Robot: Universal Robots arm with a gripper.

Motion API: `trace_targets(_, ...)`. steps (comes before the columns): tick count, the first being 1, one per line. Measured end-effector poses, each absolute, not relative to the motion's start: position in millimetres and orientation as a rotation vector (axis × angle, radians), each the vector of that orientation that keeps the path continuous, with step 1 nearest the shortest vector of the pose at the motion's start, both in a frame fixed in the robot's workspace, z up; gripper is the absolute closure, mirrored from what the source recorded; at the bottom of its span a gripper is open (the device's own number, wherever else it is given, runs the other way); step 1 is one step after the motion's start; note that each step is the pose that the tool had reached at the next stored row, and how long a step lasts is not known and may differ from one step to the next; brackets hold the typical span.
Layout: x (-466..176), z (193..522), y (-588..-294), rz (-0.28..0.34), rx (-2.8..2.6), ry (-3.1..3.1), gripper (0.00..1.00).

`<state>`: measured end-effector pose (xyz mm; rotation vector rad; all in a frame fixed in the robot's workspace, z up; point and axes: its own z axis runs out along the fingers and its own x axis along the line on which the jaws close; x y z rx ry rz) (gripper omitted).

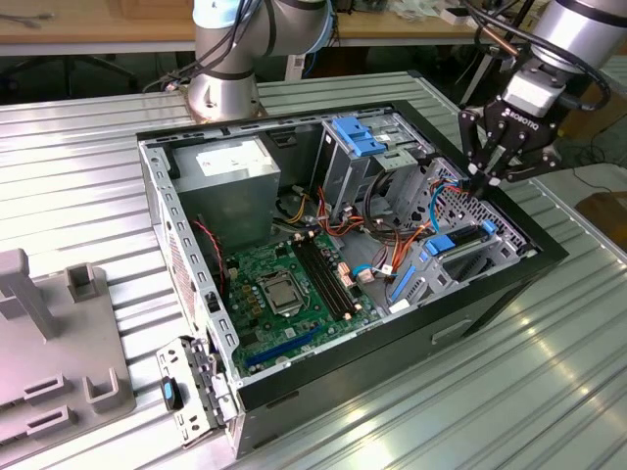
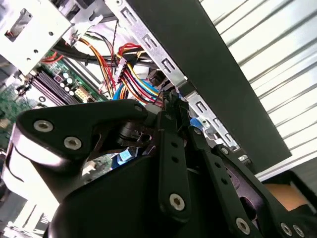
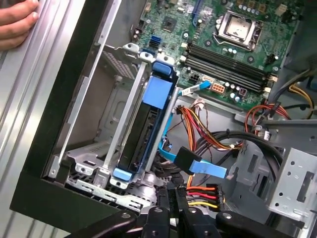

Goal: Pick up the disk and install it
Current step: 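Insert the first disk wire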

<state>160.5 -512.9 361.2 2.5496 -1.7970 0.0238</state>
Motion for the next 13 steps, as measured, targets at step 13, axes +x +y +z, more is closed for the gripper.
trace_targets(13,151.6,356.8,-513.1,0.023,2.413,-1.975,0.83)
